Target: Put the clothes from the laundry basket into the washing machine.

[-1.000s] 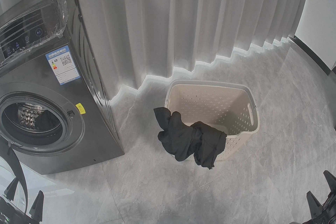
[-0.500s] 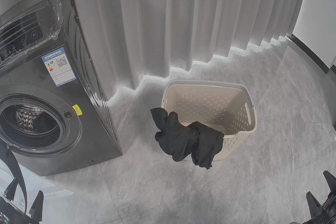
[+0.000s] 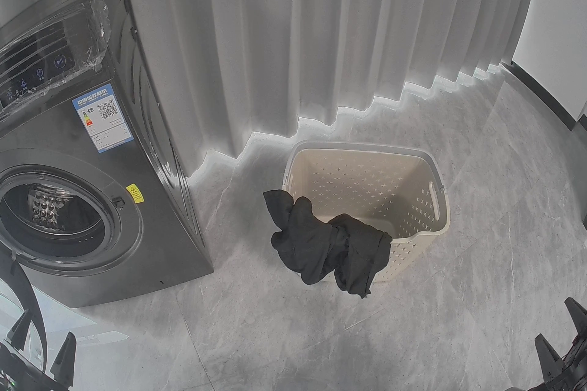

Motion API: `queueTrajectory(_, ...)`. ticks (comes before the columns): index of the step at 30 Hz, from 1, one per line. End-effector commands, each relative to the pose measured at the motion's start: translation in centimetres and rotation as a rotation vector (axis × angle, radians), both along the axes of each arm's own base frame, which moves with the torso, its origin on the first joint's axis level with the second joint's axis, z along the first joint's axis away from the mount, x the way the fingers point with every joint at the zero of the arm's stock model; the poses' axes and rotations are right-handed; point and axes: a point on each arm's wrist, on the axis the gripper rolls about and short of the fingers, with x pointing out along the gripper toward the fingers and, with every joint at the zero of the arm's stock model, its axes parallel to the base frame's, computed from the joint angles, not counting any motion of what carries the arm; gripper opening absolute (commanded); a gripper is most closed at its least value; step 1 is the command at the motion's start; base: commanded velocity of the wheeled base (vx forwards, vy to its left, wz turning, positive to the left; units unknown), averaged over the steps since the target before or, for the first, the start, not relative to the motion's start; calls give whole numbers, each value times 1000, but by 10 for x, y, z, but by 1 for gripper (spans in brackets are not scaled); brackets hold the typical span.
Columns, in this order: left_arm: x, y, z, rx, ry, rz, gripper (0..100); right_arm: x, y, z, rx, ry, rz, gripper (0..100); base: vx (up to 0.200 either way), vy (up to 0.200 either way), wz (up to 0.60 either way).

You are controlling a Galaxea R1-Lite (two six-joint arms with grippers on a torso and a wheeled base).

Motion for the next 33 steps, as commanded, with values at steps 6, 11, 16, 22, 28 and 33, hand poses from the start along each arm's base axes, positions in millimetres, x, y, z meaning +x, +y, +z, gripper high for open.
queueTrajectory(6,1,0,-5,1,19,0,100,1,0,-5,6,13,3,100,0,0,0)
queueTrajectory(11,1,0,-5,-8,19,1,100,1,0,-5,37,19,-4,100,40,0,0)
queueTrajectory(16,1,0,-5,-22,20,0,100,1,0,-5,23,18,-5,100,200,0,0)
queueTrajectory(22,1,0,-5,-20,20,-12,100,1,0,-5,30,17,-2,100,0,0,0)
queueTrajectory(28,1,0,-5,-20,20,-17,100,1,0,-5,25,16,0,100,100,0,0)
queueTrajectory(33,1,-1,-5,-16,20,-21,100,-6,0,16,35,-69,3,100,200,0,0)
